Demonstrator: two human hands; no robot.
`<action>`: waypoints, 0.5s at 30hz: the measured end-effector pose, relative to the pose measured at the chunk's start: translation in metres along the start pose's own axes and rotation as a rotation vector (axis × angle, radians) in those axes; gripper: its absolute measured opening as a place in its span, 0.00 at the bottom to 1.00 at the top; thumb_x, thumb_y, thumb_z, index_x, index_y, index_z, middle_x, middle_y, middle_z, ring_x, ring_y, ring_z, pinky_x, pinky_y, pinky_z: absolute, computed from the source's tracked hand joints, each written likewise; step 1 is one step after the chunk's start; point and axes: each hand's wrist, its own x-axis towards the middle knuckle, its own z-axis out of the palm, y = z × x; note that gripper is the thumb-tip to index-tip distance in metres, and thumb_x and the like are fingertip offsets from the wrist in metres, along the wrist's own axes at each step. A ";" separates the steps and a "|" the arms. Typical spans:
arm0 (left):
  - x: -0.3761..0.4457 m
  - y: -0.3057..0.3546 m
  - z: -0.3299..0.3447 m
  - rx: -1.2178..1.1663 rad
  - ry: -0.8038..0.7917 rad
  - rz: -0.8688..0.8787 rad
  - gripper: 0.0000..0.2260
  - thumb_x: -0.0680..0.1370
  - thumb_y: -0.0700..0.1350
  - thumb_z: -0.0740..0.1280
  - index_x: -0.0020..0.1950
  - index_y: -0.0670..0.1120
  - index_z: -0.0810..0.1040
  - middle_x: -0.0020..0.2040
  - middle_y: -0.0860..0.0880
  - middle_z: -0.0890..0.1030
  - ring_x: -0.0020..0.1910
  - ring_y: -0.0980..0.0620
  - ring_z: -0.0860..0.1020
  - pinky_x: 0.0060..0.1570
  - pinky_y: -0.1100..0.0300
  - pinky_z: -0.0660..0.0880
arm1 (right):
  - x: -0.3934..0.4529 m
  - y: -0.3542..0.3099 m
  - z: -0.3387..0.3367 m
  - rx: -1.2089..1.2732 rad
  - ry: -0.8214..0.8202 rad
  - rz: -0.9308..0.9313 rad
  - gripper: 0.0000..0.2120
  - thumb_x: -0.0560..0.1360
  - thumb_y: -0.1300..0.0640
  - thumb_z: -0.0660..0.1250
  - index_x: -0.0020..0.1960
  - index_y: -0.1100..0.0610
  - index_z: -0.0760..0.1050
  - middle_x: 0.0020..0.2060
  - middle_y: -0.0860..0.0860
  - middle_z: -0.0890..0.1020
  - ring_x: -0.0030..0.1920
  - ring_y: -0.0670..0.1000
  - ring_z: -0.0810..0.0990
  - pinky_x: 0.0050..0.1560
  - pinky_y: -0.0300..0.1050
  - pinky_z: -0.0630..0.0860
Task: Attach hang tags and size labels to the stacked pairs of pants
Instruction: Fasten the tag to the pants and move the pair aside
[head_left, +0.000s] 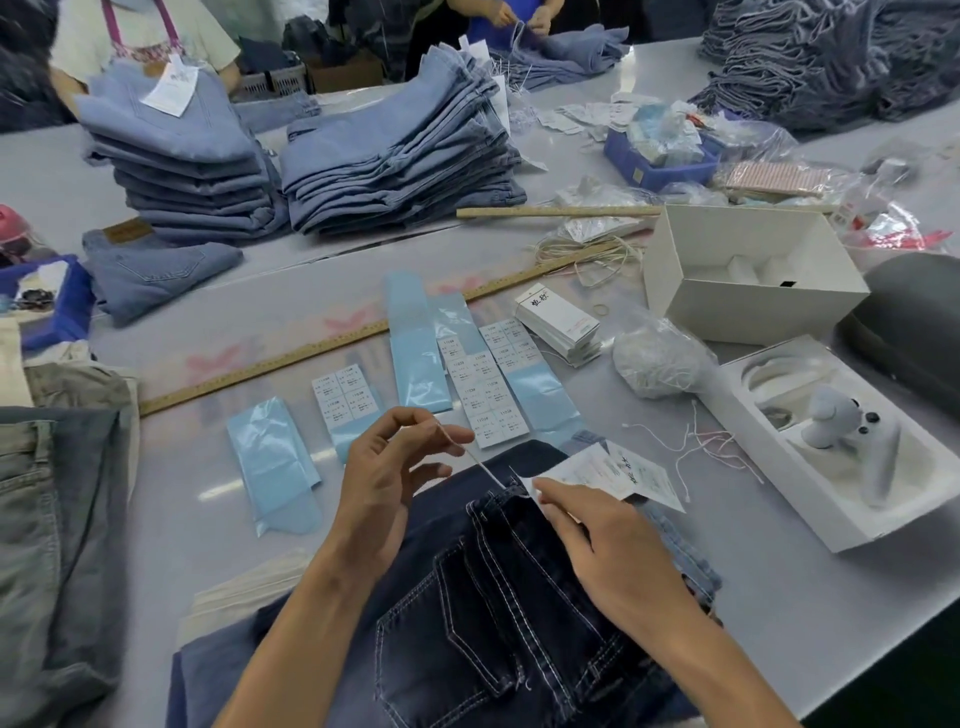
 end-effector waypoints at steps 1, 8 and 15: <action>0.000 0.002 0.001 0.001 0.002 0.008 0.02 0.76 0.44 0.70 0.44 0.47 0.80 0.44 0.38 0.85 0.44 0.45 0.83 0.42 0.59 0.80 | 0.001 0.000 0.001 -0.009 0.017 -0.016 0.13 0.83 0.52 0.64 0.66 0.46 0.79 0.53 0.39 0.84 0.54 0.39 0.79 0.58 0.33 0.73; 0.002 0.010 0.010 0.100 -0.026 0.112 0.04 0.77 0.47 0.72 0.47 0.47 0.81 0.50 0.38 0.86 0.52 0.42 0.85 0.48 0.58 0.81 | 0.021 -0.001 0.003 0.036 0.006 0.043 0.06 0.78 0.53 0.71 0.54 0.44 0.81 0.44 0.37 0.80 0.47 0.36 0.78 0.48 0.27 0.73; 0.005 0.006 0.024 0.103 0.016 0.164 0.03 0.77 0.47 0.72 0.49 0.50 0.84 0.53 0.42 0.86 0.54 0.42 0.85 0.51 0.56 0.82 | 0.024 -0.005 0.009 -0.022 0.038 -0.083 0.04 0.81 0.58 0.67 0.50 0.50 0.78 0.45 0.41 0.78 0.46 0.41 0.77 0.48 0.36 0.74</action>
